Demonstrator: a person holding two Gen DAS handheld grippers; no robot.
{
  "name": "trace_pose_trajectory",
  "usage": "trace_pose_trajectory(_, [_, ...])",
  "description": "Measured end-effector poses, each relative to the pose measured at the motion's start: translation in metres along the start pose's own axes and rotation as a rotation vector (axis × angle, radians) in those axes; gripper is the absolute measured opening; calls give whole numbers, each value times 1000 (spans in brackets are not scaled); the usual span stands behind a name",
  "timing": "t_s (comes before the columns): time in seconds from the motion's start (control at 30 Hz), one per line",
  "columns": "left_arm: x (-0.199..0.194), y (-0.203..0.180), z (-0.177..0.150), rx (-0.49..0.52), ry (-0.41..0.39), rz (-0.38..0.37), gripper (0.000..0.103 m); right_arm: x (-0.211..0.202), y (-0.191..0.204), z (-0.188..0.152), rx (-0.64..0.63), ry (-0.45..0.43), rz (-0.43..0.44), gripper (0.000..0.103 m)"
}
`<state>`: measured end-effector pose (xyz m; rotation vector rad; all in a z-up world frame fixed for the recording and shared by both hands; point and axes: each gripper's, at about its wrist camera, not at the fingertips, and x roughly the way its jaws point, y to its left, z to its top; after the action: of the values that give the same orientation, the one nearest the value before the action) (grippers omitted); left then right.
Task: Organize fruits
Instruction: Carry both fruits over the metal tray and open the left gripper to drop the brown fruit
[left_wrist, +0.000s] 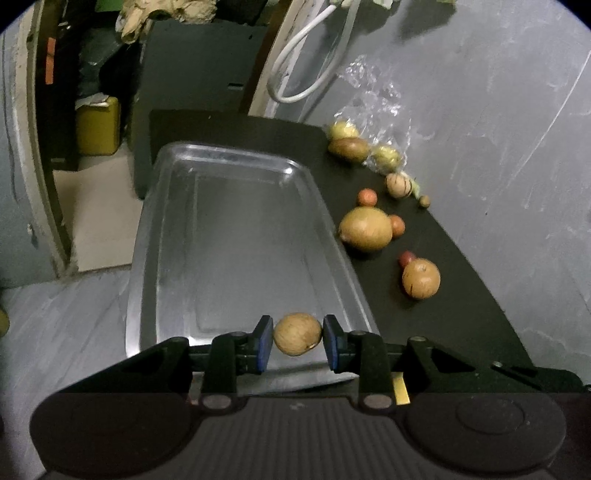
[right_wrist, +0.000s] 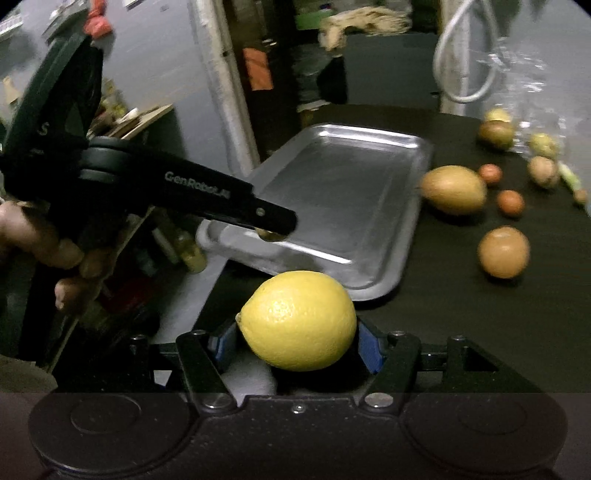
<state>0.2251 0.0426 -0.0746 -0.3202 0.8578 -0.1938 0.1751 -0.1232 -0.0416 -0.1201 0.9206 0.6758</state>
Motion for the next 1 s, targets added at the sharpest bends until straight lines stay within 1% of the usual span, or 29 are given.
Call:
trace_pose_trajectory(0.07, [2, 1, 6, 9, -8, -11, 32, -8, -8, 2, 38, -15, -22, 66])
trace_pose_trajectory(0.1, [4, 1, 10, 14, -14, -17, 32, -17, -16, 6, 84, -35, -42, 66])
trace_pose_trajectory(0.17, [5, 2, 16, 25, -23, -27, 32, -27, -24, 12, 121, -60, -62, 66])
trace_pose_trajectory(0.3, [10, 8, 29, 43, -41, -29, 32, -41, -32, 26, 121, -107, -105, 66])
trace_pose_trajectory(0.43, [13, 18, 44, 42, -64, -14, 32, -41, -35, 49, 110, -150, -115, 66])
trace_pose_trajectory(0.6, [17, 38, 65, 20, -98, 37, 32, -16, -35, 79, 102, -184, -109, 66])
trace_pose_trajectory(0.73, [23, 57, 83, -15, -121, 72, 32, 12, -31, 103, 113, -179, -87, 66])
trace_pose_trajectory(0.83, [30, 68, 97, -14, -139, 85, 32, 34, -27, 117, 106, -168, -95, 66])
trace_pose_trajectory(1.0, [45, 82, 117, -2, -147, 90, 32, 70, -25, 135, 126, -147, -124, 66])
